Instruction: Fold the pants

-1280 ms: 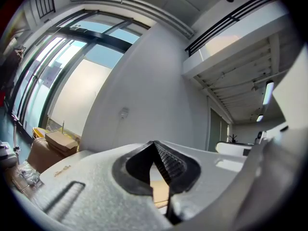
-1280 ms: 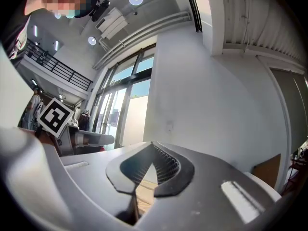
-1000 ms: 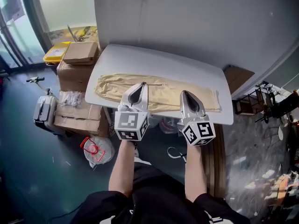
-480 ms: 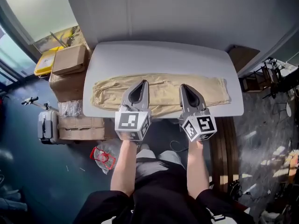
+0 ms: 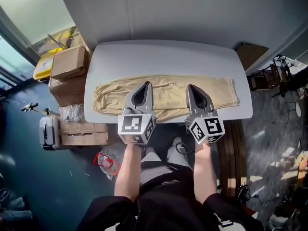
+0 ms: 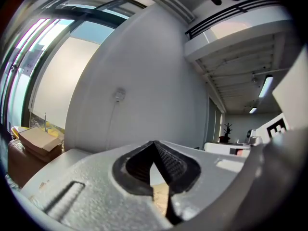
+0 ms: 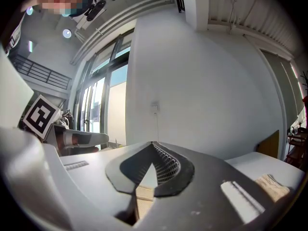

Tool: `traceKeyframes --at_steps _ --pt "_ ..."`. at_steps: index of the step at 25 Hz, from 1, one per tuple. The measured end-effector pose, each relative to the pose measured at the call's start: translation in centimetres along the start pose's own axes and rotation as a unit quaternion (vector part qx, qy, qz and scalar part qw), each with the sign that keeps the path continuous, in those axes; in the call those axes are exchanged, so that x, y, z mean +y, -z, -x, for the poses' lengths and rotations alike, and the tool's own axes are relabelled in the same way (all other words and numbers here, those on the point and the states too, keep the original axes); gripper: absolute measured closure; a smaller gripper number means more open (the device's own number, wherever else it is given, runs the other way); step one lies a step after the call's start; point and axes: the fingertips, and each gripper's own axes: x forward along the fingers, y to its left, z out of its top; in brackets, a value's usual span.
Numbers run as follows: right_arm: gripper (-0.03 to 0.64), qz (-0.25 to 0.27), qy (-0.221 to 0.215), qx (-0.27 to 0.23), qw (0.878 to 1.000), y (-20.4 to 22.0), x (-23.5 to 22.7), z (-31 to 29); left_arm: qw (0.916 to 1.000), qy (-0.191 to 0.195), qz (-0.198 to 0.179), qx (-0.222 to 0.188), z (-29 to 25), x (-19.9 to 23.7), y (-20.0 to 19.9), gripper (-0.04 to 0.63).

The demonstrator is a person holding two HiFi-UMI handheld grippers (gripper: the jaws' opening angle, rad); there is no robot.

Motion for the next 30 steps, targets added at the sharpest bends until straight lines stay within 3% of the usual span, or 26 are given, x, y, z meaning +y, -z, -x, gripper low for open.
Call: traceKeyframes --at_steps 8,14,30 --pt "0.611 0.010 -0.018 0.000 1.000 -0.5 0.1 -1.6 0.9998 -0.017 0.002 0.000 -0.7 0.9 -0.7 0.592" --pt "0.611 0.012 -0.005 0.010 1.000 0.0 -1.3 -1.0 0.9999 0.007 0.002 0.008 -1.9 -0.4 0.4 0.592" --pt "0.611 0.006 0.112 0.014 0.994 0.7 -11.9 4.9 0.9931 0.107 0.004 0.048 -8.3 -9.4 4.4 0.592"
